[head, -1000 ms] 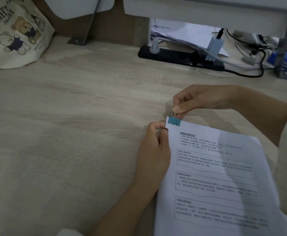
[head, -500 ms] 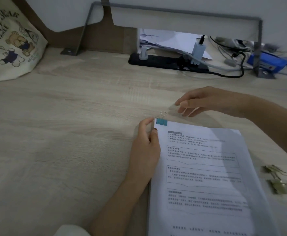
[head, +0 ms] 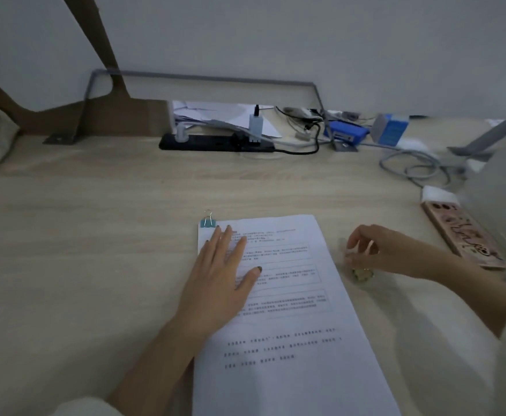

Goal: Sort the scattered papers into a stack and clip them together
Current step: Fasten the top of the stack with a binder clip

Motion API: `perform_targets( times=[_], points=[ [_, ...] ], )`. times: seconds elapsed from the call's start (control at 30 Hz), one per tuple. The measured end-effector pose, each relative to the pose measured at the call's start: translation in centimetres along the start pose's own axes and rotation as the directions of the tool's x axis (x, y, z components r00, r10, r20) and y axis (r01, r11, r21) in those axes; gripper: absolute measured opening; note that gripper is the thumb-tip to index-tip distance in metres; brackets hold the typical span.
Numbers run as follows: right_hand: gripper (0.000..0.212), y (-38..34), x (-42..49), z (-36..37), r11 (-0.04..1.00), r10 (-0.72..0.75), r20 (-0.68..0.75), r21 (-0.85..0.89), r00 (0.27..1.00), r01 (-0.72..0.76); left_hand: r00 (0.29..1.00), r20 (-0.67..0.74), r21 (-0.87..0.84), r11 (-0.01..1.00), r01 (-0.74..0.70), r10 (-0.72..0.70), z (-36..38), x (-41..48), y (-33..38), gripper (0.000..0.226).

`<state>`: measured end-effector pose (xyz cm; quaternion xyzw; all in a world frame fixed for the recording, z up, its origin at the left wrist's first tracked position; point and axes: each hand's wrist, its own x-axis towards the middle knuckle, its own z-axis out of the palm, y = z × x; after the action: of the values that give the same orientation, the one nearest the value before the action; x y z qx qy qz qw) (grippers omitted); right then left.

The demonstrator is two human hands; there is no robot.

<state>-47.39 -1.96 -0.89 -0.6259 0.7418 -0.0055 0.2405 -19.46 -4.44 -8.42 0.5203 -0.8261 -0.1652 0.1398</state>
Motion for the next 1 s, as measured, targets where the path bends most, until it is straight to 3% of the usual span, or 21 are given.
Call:
perform_targets(
  times=[0.1,0.2,0.3,0.4,0.47,0.53,0.63,0.7,0.8,1.0],
  points=[
    [0.011,0.5,-0.4,0.9,0.999,-0.043,-0.083,0.01,0.996,0.044,0.999,0.045,0.069,0.998,-0.014,0.011,0.5,-0.2,0.2,0.075],
    [0.004,0.6,-0.3,1.4,0.998,-0.048,-0.249,0.034,0.967,0.058,0.999,0.051,0.084,0.996,-0.011,0.007,0.5,-0.1,0.2,0.096],
    [0.004,0.8,-0.2,1.5,0.996,-0.036,-0.335,0.07,0.942,0.063,0.998,0.06,0.078,0.997,0.0,-0.005,0.6,0.0,0.1,0.104],
    [0.004,0.9,0.0,1.2,0.981,0.01,-0.442,0.176,0.897,0.076,0.996,0.085,0.07,0.997,0.014,-0.02,0.1,-0.1,0.7,0.084],
    [0.007,0.0,-0.1,0.4,0.919,0.089,-0.472,0.379,0.877,0.11,0.987,0.152,0.018,0.998,0.053,-0.055,-0.8,0.1,1.0,0.069],
    [0.009,-1.7,-0.3,-0.5,0.781,0.107,-0.356,0.608,0.928,0.143,0.979,0.186,-0.138,0.985,0.104,-0.078,-2.2,0.6,1.7,0.066],
    [0.012,-4.7,-0.5,-1.0,0.626,-0.032,-0.139,0.769,0.99,0.129,0.98,0.196,-0.461,0.879,0.122,-0.032,-4.3,1.5,4.4,0.052],
    [0.012,-6.4,-0.2,-0.4,0.607,-0.132,-0.058,0.784,0.99,0.127,0.979,0.201,-0.589,0.803,0.09,0.037,-4.9,2.0,6.0,0.034],
    [0.017,-8.1,0.8,0.3,0.598,-0.193,-0.024,0.79,0.981,0.137,0.989,0.14,-0.595,0.803,0.039,0.055,-5.3,2.6,6.2,0.01],
    [0.046,-8.6,2.1,-0.5,0.572,-0.331,0.127,0.815,0.935,0.091,0.993,0.116,-0.695,0.717,0.058,0.032,-5.5,3.6,3.6,0.012]
  ],
)
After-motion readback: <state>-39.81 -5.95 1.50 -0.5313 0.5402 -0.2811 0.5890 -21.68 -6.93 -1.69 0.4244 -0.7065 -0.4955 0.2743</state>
